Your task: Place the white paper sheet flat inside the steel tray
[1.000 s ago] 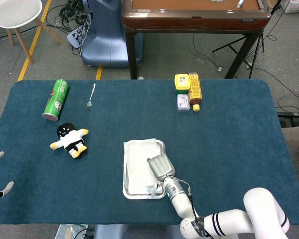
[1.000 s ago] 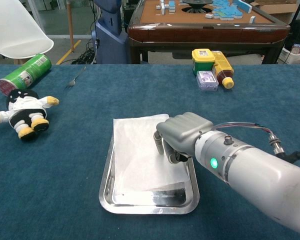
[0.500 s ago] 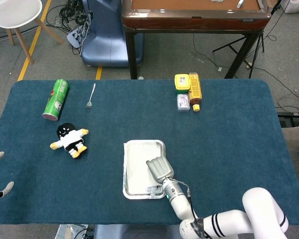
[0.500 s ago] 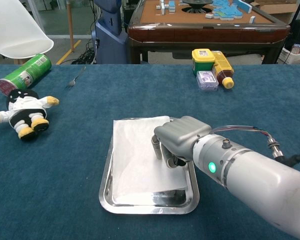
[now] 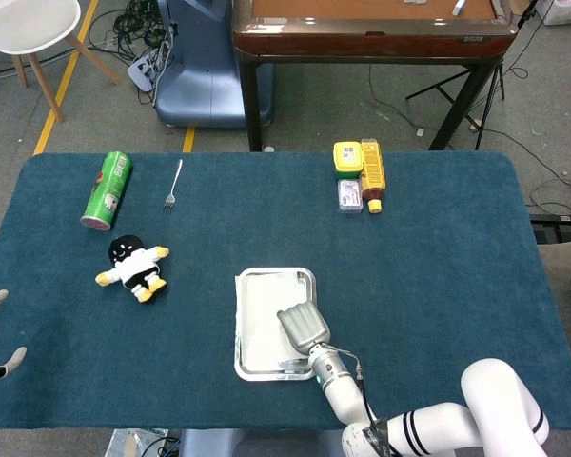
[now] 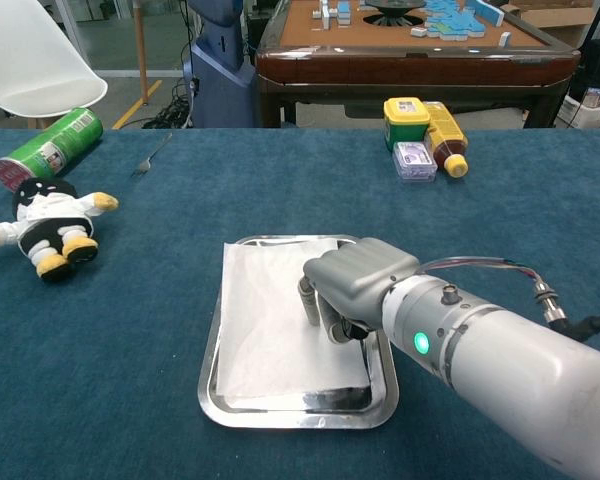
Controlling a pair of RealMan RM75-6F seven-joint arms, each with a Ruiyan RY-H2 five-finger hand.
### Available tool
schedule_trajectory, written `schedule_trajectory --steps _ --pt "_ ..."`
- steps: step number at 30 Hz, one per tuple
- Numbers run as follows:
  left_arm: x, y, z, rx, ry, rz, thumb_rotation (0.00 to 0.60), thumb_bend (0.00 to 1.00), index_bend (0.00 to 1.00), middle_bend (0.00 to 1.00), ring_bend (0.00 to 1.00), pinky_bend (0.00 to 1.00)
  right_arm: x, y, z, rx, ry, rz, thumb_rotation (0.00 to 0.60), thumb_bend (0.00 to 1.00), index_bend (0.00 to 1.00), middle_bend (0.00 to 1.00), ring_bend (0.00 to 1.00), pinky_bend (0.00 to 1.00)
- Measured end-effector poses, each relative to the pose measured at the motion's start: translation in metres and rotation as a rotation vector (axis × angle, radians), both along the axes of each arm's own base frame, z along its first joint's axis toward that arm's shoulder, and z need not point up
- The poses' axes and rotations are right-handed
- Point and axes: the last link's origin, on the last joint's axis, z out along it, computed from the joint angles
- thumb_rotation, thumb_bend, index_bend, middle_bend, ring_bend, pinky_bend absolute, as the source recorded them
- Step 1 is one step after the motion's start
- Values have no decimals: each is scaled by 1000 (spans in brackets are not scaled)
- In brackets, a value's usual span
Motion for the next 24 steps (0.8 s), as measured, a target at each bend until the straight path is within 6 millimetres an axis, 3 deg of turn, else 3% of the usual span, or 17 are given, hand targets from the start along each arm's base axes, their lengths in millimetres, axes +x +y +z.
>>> schedule_trajectory --steps 24 --pt "0 1 -2 -9 2 2 600 221 124 19 0 214 5 4 11 -6 -24 21 600 1000 418 1000 1000 1000"
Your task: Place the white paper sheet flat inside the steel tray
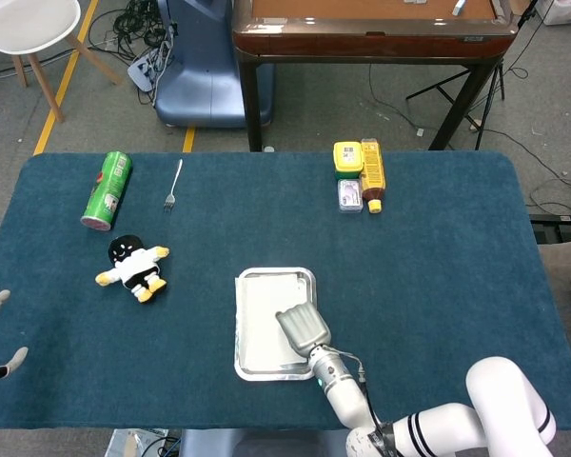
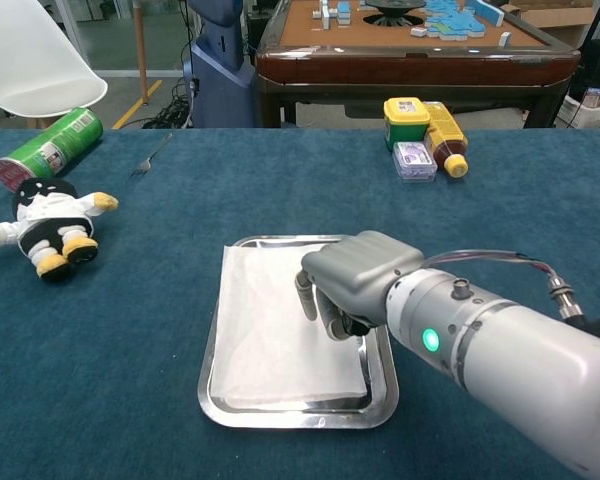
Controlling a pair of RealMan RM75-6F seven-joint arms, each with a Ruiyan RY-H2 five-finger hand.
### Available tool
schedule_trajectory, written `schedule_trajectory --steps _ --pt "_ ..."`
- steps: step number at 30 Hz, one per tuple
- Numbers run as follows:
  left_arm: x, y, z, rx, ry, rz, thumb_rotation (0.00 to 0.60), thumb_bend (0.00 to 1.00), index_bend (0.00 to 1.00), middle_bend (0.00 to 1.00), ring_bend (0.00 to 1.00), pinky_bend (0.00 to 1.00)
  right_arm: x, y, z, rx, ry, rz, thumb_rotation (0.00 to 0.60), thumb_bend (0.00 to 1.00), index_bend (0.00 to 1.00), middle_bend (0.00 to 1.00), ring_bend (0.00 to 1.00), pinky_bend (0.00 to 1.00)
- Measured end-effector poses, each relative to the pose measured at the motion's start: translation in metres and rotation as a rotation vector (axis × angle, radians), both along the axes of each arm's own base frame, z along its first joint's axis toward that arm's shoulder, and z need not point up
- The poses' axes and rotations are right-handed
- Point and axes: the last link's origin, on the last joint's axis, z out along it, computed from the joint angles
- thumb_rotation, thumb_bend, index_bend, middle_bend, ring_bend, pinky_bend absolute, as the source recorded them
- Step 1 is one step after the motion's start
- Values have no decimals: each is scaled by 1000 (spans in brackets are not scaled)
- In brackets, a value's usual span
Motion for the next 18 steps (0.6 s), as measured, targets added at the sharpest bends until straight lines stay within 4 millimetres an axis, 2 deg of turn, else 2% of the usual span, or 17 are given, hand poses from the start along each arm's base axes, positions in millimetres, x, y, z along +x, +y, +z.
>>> schedule_trajectory --steps 18 --pt "0 0 1 0 -2 3 600 222 123 19 0 213 -11 -36 3 -126 31 28 600 1000 418 1000 1000 1000"
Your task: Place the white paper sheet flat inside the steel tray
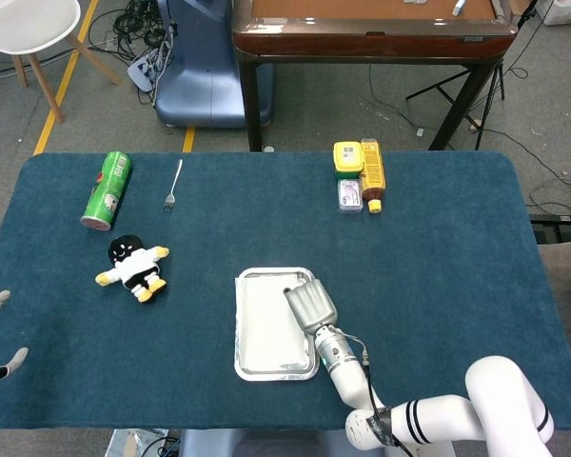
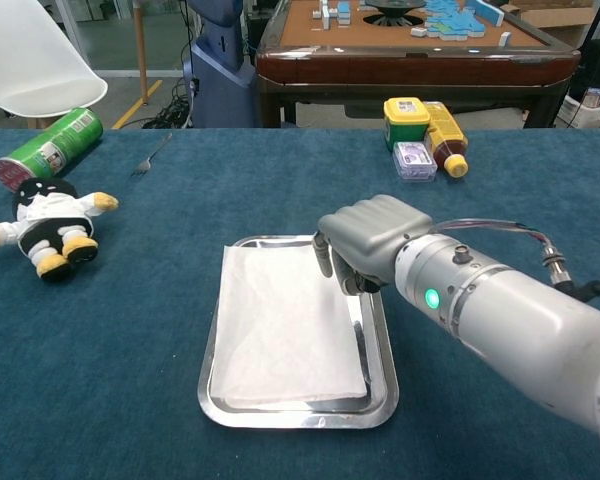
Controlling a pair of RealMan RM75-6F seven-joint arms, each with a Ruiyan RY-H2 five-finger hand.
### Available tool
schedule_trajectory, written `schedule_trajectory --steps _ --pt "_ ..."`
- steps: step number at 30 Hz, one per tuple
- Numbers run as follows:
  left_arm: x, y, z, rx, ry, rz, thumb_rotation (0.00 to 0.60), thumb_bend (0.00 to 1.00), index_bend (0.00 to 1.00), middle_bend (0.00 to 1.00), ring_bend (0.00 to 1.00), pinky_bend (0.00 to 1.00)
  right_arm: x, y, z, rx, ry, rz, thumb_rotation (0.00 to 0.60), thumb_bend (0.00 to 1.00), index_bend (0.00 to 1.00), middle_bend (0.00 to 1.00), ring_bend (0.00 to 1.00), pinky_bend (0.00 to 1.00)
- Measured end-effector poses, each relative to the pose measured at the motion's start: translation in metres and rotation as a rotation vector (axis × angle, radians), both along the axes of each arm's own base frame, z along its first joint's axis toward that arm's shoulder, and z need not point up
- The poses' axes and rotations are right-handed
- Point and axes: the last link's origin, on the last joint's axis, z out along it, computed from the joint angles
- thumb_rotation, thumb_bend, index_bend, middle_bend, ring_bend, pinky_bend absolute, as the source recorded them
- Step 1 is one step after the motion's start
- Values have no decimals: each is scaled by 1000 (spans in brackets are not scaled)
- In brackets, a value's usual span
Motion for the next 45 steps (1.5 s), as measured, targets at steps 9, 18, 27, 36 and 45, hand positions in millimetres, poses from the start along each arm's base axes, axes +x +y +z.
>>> schedule_trajectory --steps 9,18,27,36,45 --pt "0 0 0 -1 0 -1 600 222 124 19 0 214 -4 -10 -1 -37 20 6 600 1000 418 1000 1000 1000" --pt "0 0 0 0 0 -2 600 222 124 19 0 214 -7 -17 -3 -52 31 0 600 1000 418 1000 1000 1000" --pt "0 -1 1 0 -2 -1 600 222 124 19 0 214 -8 -23 -8 -61 35 -4 600 1000 418 1000 1000 1000" --pt "0 -1 1 -1 -3 0 600 222 124 19 0 214 -7 -27 -14 -61 41 -5 600 1000 418 1000 1000 1000" --pt "0 -1 1 -1 -3 2 600 222 127 19 0 214 -9 -27 -15 -60 57 -11 600 1000 418 1000 1000 1000"
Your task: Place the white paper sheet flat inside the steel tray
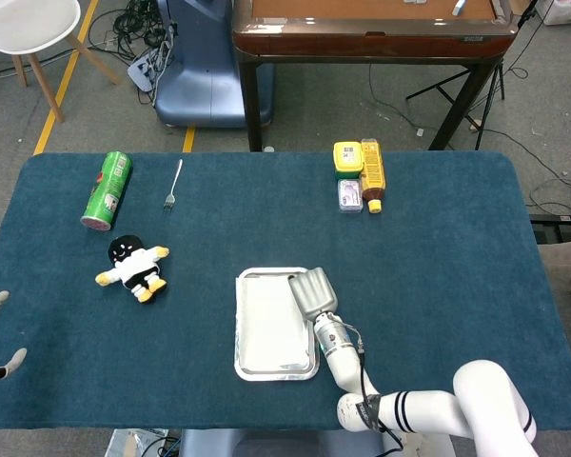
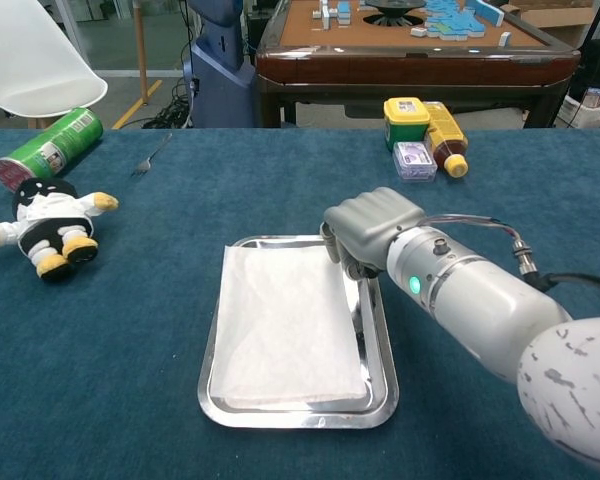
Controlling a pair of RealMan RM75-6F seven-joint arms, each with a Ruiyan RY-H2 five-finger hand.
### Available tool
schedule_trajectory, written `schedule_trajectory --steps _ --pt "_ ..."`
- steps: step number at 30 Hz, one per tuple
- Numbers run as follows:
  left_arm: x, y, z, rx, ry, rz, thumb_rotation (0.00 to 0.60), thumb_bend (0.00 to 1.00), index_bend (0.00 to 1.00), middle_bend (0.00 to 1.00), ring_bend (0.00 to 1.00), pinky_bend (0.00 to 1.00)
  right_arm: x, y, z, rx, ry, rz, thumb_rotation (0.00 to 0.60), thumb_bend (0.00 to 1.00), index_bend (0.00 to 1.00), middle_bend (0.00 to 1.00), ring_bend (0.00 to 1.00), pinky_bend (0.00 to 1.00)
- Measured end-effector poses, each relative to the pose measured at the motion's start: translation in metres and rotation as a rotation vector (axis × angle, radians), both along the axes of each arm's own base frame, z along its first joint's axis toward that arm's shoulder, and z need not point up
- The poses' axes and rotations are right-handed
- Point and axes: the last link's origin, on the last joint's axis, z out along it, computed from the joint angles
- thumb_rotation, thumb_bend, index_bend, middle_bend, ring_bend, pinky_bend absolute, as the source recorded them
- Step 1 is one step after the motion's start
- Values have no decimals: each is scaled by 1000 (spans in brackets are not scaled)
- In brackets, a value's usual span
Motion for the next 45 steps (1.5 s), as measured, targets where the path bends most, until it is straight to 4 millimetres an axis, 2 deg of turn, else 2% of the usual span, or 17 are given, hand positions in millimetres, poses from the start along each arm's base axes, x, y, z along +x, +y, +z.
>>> schedule_trajectory --steps 45 --pt "0 0 -2 -8 8 3 600 221 174 38 0 213 -6 1 11 14 34 -60 600 1000 418 1000 1000 1000"
